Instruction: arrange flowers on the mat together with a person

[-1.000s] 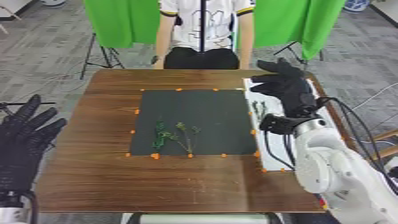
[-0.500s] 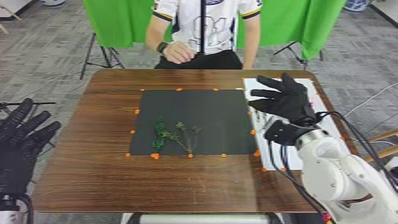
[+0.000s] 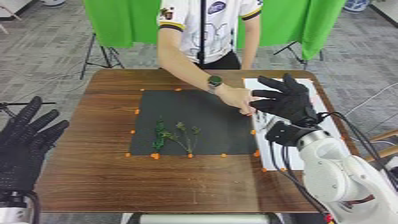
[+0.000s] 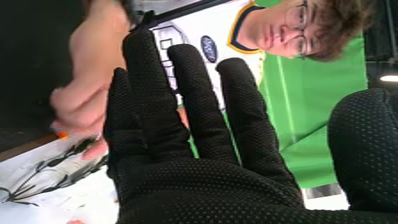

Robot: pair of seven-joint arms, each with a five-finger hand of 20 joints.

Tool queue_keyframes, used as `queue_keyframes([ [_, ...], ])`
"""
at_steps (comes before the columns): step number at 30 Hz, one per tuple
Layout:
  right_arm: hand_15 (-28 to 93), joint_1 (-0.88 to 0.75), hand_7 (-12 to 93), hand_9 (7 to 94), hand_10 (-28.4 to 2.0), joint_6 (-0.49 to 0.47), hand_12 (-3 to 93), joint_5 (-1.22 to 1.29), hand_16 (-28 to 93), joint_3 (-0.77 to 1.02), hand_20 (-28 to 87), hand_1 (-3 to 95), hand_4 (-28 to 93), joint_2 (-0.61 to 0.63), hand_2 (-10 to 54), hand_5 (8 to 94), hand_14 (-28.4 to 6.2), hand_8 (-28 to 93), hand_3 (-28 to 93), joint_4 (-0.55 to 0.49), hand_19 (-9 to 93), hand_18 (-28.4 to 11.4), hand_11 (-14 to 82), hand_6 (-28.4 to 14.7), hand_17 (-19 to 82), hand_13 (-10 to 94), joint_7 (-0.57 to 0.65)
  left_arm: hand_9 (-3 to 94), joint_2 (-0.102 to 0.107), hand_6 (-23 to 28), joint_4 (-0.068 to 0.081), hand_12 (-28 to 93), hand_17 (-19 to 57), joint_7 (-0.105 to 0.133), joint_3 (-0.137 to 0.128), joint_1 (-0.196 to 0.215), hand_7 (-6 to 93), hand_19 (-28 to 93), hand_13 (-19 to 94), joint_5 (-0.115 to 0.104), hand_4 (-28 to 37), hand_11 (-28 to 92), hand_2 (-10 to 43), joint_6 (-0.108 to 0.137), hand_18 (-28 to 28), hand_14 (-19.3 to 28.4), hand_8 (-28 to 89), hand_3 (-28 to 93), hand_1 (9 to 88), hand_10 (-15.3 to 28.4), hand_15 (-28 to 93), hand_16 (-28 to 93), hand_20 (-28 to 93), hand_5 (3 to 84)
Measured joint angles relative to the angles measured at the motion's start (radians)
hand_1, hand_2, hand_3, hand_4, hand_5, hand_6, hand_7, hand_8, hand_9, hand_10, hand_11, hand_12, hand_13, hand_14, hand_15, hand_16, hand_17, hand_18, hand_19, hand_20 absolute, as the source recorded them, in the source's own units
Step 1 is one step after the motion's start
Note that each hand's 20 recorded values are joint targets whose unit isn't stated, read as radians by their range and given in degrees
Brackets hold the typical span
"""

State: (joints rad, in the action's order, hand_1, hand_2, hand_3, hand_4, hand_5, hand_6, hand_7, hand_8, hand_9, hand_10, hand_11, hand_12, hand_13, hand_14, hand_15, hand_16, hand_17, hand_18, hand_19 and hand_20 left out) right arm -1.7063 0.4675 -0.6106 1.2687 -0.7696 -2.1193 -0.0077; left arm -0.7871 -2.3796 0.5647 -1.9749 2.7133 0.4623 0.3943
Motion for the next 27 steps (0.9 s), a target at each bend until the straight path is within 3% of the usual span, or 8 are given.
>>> queue_keyframes([
  [8, 45, 0.002, 11, 57.0, -20.2, 0.003, 14.1, 0.0, 10, -0.01, 13, 11.9, -26, 0.001, 13.9, 52.4, -23.2, -11, 74, 0.0, 53, -28.1, 15.3, -4.2, 9, 47, 0.0, 30.7, -0.003, 3.7, 0.004, 12, -8.6, -0.031, 0.001, -0.016, 8.9, 37, 21, 0.011, -28.3, 15, 6.8, -0.004, 17.5, 21.6, -8, 75, 17.2, 13.9, 41, -4, 17, 30.8],
  [27, 45, 0.033, 11, 56.0, -19.9, -0.043, 14.2, -0.029, 10, -0.02, 13, 12.0, -25, 0.002, 13.6, 52.0, -23.0, -11, 74, 0.017, 52, -27.9, 14.5, -3.7, 9, 46, 0.019, 30.5, 0.051, 3.8, 0.005, 12, -8.8, -0.004, 0.026, -0.01, 8.9, 36, 21, -0.014, -28.3, 15, 6.9, 0.0, 17.3, 21.7, -8, 76, 18.1, 14.1, 41, -4, 17, 31.0],
])
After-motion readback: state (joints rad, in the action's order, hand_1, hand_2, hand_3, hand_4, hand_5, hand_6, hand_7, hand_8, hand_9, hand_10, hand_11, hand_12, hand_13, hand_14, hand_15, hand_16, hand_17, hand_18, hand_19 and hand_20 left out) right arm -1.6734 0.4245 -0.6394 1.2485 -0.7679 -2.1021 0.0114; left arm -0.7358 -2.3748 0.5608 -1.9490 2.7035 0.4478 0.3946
